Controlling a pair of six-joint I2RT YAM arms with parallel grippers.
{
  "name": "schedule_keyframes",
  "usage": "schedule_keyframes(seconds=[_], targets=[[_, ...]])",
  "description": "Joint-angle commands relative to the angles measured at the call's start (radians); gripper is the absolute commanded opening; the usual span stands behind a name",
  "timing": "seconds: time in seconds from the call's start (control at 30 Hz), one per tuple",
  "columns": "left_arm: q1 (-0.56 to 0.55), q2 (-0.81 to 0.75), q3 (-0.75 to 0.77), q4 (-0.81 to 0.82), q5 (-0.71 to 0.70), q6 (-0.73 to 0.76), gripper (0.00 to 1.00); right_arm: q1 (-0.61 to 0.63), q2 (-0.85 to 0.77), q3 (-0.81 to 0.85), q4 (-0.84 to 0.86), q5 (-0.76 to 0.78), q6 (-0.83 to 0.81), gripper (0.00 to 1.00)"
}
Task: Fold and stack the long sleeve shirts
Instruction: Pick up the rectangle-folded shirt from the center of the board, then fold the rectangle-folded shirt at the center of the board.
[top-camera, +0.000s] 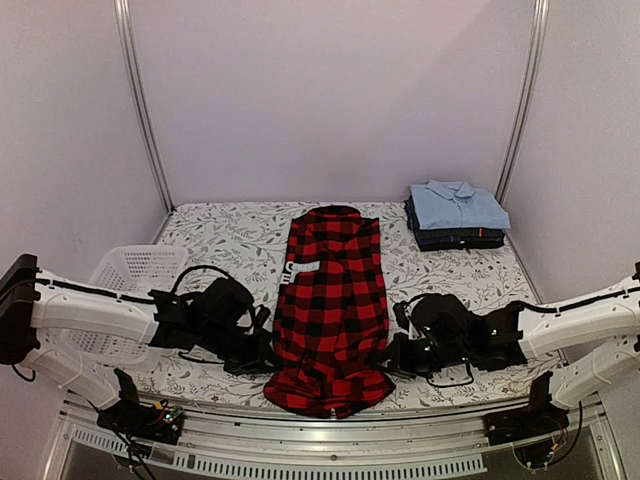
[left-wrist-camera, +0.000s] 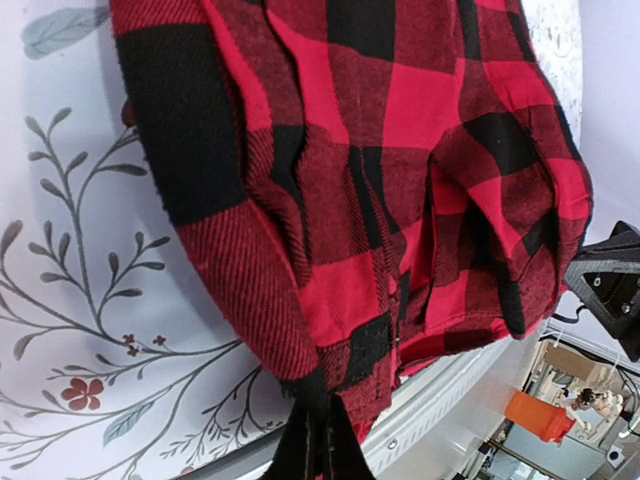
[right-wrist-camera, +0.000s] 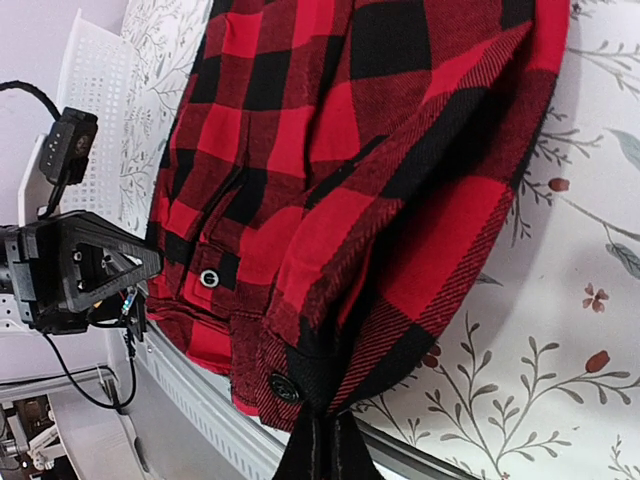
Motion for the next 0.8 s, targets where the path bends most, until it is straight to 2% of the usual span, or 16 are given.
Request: schedule_keyframes(seconds=[0.0,0.23,0.43,0.57,0.77], targets=[[0.047,-0.021,0.048,-0.032,0.013,0.028,0.00,-0.056,-0.021,0.047,-0.035,0.024,-0.038,0.00],[0.185,0.064,0.158,-0.048,0.063,0.113,0.00,-0.213,0.083,0.129,-0.009,-0.051,-0.140,0.00],[0.297,0.169,0.232,0.013,0.105,0.114,0.00,-0.320,0.213,0.214,0.043,-0.109,-0.200,0.00],[0.357,0.246,0.264,0.067,0.118,0.105,0.00,-0.361,0.303,0.251,0.086,-0.125,-0.212,0.00],[0.381,0.343,0.300,0.108,0.144,0.113,0.00,-0.378,0.359,0.268,0.097,-0.113,-0.217,0.00]])
